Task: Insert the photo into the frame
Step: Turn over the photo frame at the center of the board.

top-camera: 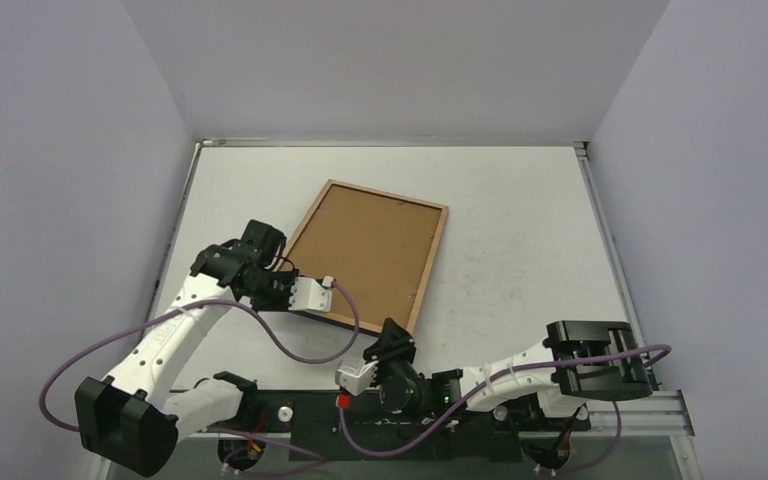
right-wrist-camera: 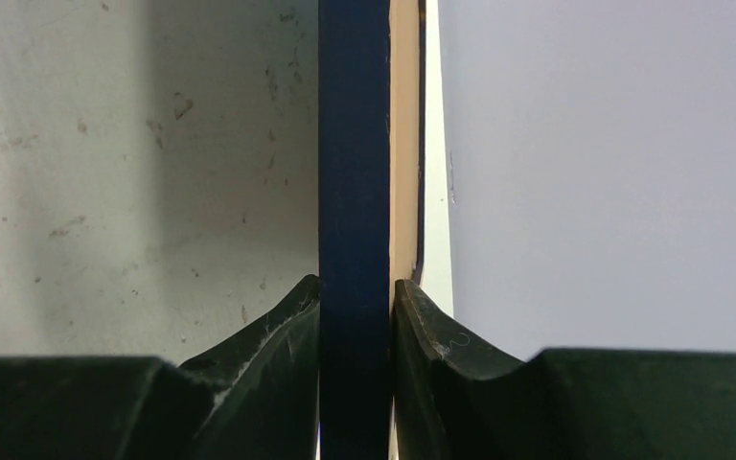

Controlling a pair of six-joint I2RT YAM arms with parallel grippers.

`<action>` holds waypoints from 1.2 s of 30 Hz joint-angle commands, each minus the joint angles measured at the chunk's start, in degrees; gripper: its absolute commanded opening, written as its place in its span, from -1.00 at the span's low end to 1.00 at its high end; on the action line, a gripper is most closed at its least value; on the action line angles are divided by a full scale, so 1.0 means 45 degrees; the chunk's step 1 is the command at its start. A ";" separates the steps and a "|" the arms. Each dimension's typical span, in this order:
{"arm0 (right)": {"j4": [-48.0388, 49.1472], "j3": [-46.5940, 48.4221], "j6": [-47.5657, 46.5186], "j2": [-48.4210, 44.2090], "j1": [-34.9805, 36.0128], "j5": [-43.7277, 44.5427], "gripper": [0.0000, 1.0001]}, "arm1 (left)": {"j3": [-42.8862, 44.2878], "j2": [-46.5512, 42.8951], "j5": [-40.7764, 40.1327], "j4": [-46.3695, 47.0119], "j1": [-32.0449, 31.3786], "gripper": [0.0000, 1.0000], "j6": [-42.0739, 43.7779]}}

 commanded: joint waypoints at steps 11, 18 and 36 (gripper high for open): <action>-0.1980 0.3572 0.1469 -0.1845 0.0050 0.0659 -0.81 | 0.6354 0.0964 0.3545 0.2102 0.3488 0.58 -0.3775; -0.7505 0.8802 0.5560 -0.1926 -0.1003 -0.0976 -0.77 | 1.2736 0.3980 0.7358 0.1537 0.7799 0.70 -0.8334; -1.3337 1.7351 1.4729 0.0467 -0.8947 -0.9683 -0.65 | 0.7954 0.1998 1.1835 1.0053 1.2413 0.76 -1.6599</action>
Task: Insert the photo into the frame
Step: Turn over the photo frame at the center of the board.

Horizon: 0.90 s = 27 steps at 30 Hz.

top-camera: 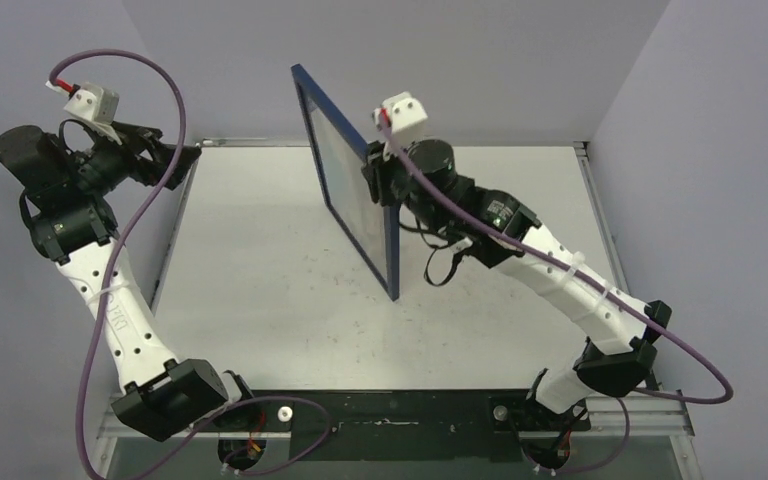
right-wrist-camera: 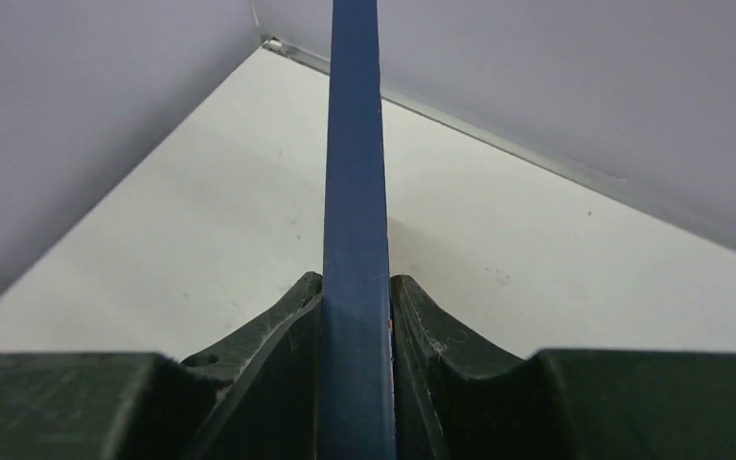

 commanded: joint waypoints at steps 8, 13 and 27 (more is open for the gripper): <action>0.0136 -0.0954 0.4537 -0.0008 -0.5118 -0.5894 -0.64 | -0.1442 0.0106 -0.0766 -0.2299 -0.1496 0.76 0.2348; 0.1744 -0.4539 0.5206 -0.1747 -0.6572 -0.6519 -0.64 | -0.2417 0.0499 -0.2608 -0.3596 -0.3183 0.76 0.3521; 0.6081 -1.5123 0.6467 -0.6771 -0.8747 -0.6697 -0.51 | -0.4093 0.2844 -0.5364 -0.4671 -0.4715 0.65 0.5229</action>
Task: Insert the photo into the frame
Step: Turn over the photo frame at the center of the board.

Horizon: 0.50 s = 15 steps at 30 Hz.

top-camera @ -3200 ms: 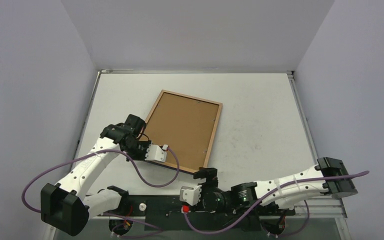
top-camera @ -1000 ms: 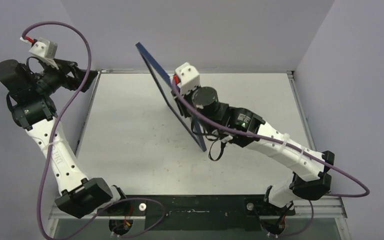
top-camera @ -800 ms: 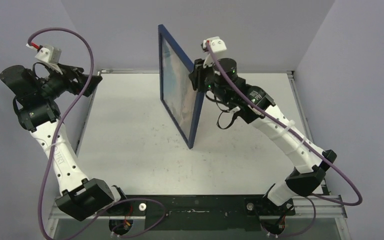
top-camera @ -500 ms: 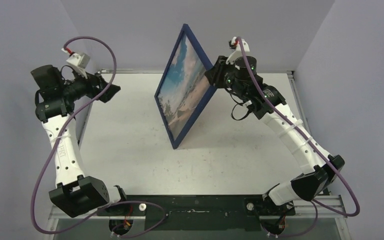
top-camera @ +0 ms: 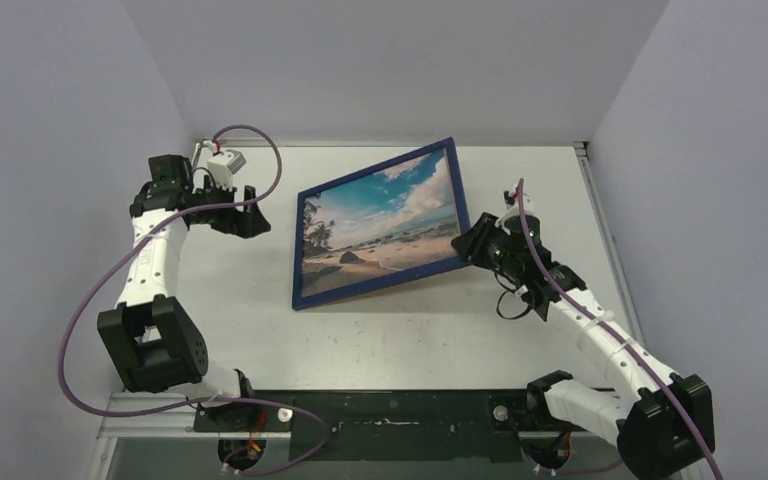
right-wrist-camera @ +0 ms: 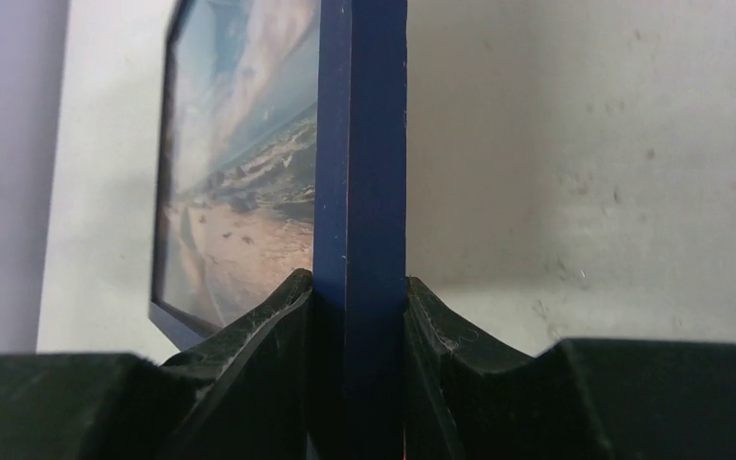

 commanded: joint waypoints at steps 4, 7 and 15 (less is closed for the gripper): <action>0.2026 -0.3253 -0.0576 -0.1851 -0.0702 0.0099 -0.32 | 0.0172 0.0912 -0.1270 -0.0886 -0.0773 0.64 0.0993; 0.2111 -0.3879 -0.0782 -0.2022 -0.1145 0.0084 -0.15 | 0.0208 0.1175 -0.1478 -0.1014 -0.1029 0.62 0.1028; 0.1999 -0.4433 -0.1045 -0.0882 -0.2009 -0.0747 0.51 | 0.0398 0.1663 -0.1825 -0.1211 -0.1338 0.63 0.0970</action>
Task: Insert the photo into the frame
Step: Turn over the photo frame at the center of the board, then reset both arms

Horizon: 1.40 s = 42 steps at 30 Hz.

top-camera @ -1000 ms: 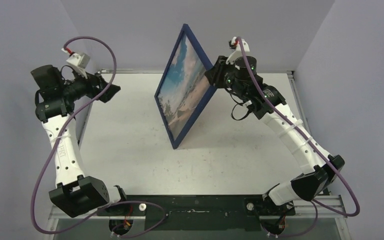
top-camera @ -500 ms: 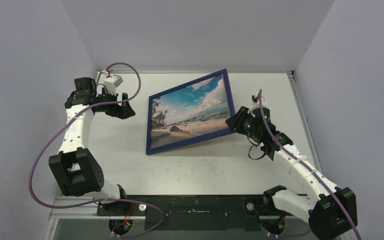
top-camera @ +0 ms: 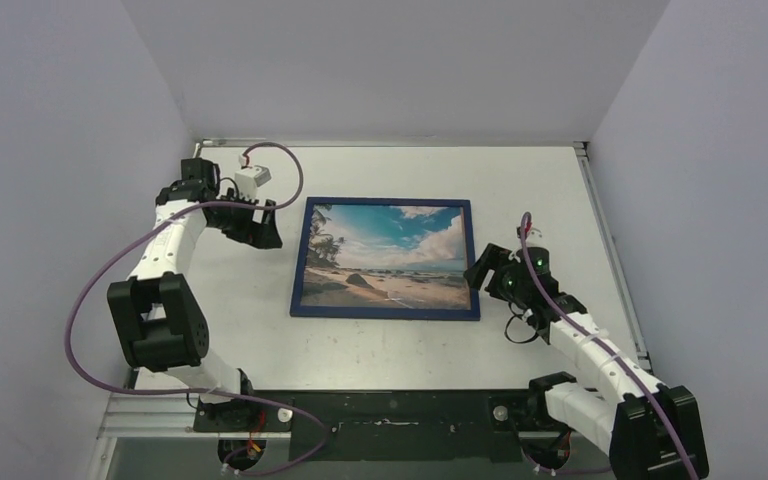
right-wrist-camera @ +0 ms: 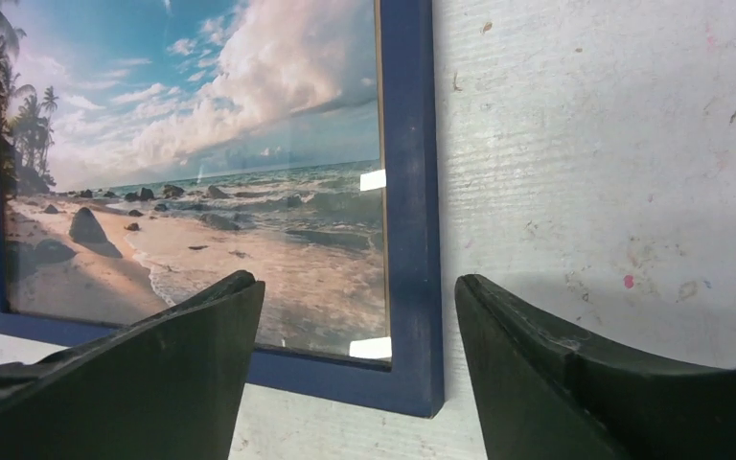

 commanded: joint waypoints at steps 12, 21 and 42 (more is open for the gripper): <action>-0.0307 0.2151 -0.0726 0.0736 -0.0515 0.2496 0.80 | -0.0626 -0.0354 -0.0677 0.1986 -0.0086 0.93 -0.1365; 0.2650 0.1749 -0.1716 0.1966 -0.0986 0.9432 0.79 | -0.5913 -0.1550 -0.1901 0.9832 0.0137 0.93 -0.4975; 1.3558 -0.1575 -0.4708 0.6554 -0.2559 0.9043 0.79 | -1.4230 -0.1899 -0.4858 2.5579 -0.0684 0.93 -0.6346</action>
